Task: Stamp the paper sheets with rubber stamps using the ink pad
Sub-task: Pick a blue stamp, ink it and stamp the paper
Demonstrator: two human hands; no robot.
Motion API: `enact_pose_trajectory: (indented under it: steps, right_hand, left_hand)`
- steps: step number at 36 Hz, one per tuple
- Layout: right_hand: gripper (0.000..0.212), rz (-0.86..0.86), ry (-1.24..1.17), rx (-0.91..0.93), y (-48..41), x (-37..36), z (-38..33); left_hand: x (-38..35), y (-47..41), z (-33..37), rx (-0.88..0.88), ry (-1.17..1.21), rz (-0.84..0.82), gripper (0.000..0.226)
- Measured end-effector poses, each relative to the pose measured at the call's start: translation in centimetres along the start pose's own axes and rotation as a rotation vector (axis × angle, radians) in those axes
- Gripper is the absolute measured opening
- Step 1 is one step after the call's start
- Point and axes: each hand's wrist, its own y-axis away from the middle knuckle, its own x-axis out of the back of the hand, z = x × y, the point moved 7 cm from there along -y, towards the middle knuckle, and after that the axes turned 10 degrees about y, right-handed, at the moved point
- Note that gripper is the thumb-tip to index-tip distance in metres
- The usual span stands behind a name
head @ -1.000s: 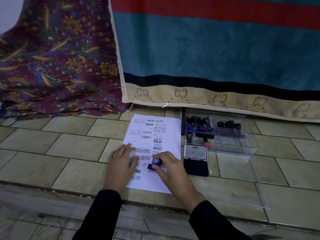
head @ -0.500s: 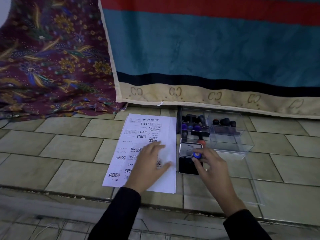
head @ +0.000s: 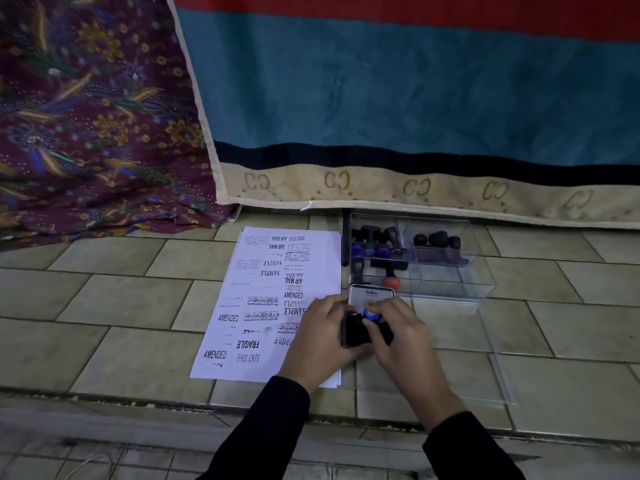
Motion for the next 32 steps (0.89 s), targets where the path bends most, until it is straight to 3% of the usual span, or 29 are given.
enact_pose_trajectory:
  steps: [8,14,19,23,27,32]
  right_hand:
    - [0.022,-0.016,-0.011,0.007,0.4,0.0,-0.3]
    - [0.019,-0.015,-0.092,-0.097,-0.5,0.4,0.7]
    - [0.020,0.049,-0.191,-0.106,-0.3,0.7,-0.7]
    - [0.019,-0.027,-0.287,-0.099,-0.1,-1.2,-2.9]
    - [0.015,-0.110,-0.301,-0.032,-0.2,-3.2,-5.7]
    - [0.015,-0.195,-0.284,0.030,-0.6,-5.4,-8.1]
  left_hand:
    - [0.1,0.2,0.1,0.002,-0.003,0.003,0.070]
    - [1.6,0.4,0.7,0.003,0.035,0.022,0.080]
    - [6.5,1.5,-1.4,0.063,0.053,0.164,0.059]
    - [10.3,2.7,-5.3,0.117,-0.042,0.238,0.037]
    - [11.9,3.7,-8.4,0.169,-0.241,0.241,0.043]
    - [11.3,4.2,-9.7,0.212,-0.316,0.224,0.048]
